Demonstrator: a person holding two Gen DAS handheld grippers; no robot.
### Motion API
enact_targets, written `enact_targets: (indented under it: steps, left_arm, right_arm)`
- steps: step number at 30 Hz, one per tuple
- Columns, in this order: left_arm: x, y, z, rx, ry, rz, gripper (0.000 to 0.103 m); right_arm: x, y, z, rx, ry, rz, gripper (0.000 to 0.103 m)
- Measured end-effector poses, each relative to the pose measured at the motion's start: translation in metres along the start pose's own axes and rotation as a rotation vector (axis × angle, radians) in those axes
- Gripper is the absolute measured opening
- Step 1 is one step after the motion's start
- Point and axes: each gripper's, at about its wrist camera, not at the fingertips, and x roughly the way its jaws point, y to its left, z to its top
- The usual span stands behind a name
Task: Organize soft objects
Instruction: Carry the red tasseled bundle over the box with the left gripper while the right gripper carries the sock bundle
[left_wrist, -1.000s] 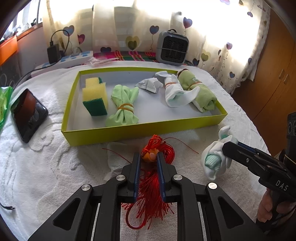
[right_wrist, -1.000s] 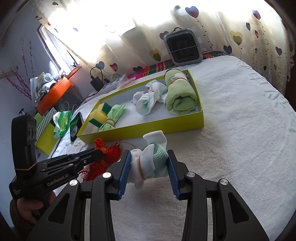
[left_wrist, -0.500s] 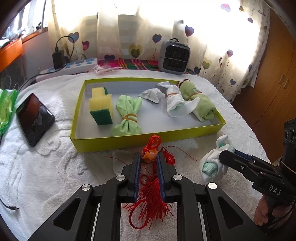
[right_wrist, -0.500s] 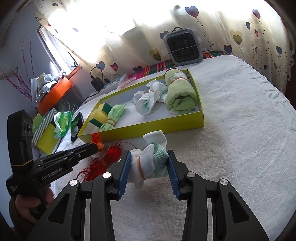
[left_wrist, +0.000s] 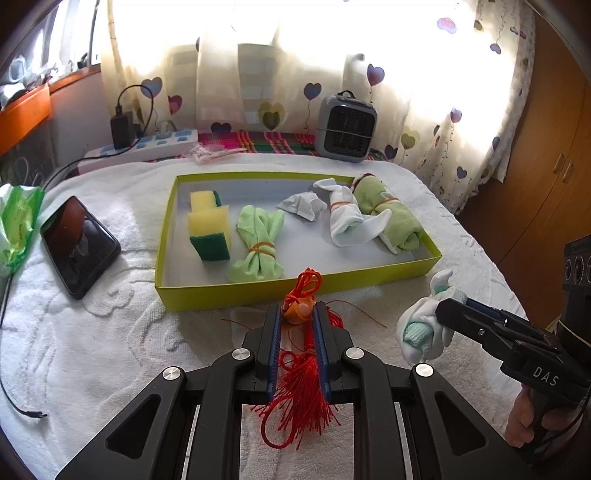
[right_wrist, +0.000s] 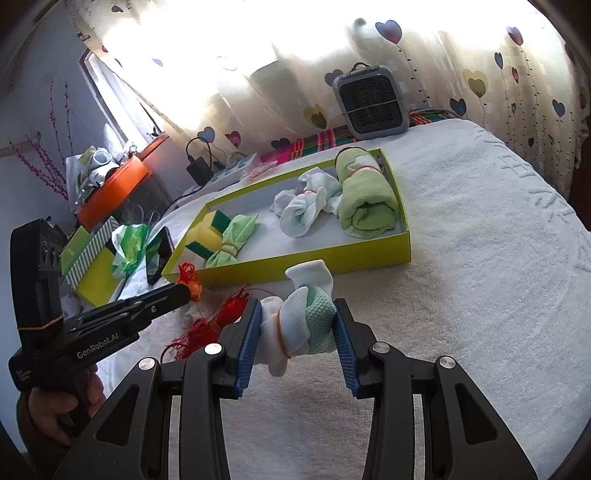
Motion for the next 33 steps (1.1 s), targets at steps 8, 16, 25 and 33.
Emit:
enact_targets:
  steps: [8,16,25,33]
  left_arm:
    - [-0.010,0.001,0.007,0.002,-0.031,-0.005,0.016]
    - [-0.014,0.003,0.016,0.010,-0.053,-0.002,0.016]
    - [-0.014,0.010,0.027,0.011,-0.071,0.009,0.016]
    - [-0.006,0.016,0.038,0.010,-0.076,0.012,0.016]
  right_arm:
    - [-0.005,0.010,0.009,-0.028,-0.021,-0.001,0.040]
    - [-0.003,0.019,0.016,-0.053,-0.030,0.006,0.040]
    - [0.002,0.026,0.031,-0.083,-0.043,0.005,0.040]
    - [0.017,0.029,0.046,-0.101,-0.041,0.000,0.040]
